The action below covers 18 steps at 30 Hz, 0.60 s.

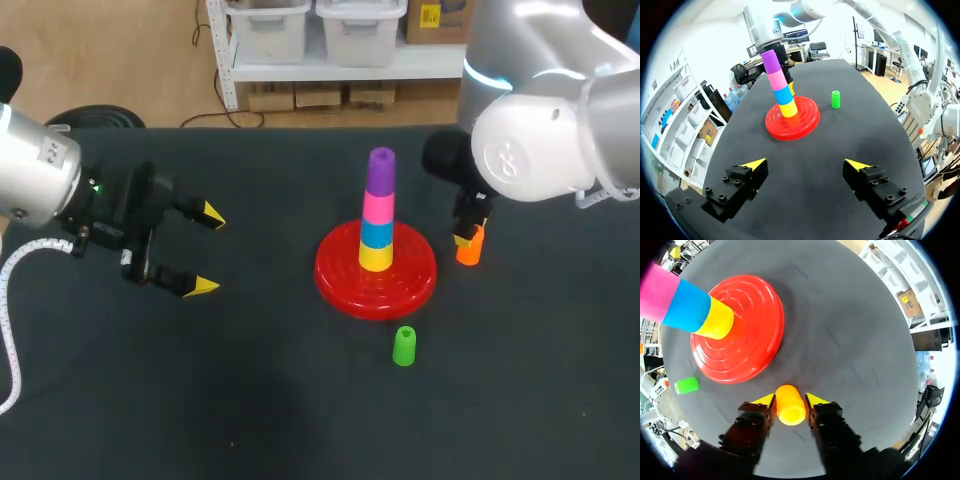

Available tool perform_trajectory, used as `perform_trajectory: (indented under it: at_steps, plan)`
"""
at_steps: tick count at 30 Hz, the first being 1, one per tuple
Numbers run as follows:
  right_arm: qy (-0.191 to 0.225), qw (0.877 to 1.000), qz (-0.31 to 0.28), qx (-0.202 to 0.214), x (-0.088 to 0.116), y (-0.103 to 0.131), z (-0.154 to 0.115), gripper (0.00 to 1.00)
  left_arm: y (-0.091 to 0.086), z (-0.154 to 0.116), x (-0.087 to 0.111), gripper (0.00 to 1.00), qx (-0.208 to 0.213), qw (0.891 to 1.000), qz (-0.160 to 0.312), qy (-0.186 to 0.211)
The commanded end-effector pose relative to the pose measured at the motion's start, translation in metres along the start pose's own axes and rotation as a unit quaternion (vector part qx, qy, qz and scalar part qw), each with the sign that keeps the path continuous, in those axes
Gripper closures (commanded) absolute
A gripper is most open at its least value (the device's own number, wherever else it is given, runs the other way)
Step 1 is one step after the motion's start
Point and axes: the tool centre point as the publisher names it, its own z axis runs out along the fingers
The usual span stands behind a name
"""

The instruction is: Pick up and stack the cylinders on the red base in this order: pink,purple,orange,green

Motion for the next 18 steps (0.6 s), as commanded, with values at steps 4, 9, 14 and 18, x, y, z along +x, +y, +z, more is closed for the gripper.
perform_trajectory:
  at_steps: [4,9,14,18]
  plan:
    - [0.002,1.0,-0.002,-0.002,-0.003,-0.001,0.0,1.0,0.001,0.0,0.001,0.0,0.0,1.0,0.001,-0.001]
    - [0.003,1.0,-0.001,-0.001,-0.003,0.0,-0.002,1.0,0.001,0.0,0.001,0.0,0.0,1.0,0.001,-0.001]
    - [0.002,1.0,0.002,0.008,0.0,0.001,-0.013,1.0,0.001,0.0,0.001,0.0,0.0,1.0,0.001,-0.001]
    - [-0.008,1.0,0.006,0.018,0.004,0.002,-0.03,1.0,0.001,0.0,0.001,0.0,0.0,1.0,0.001,-0.001]
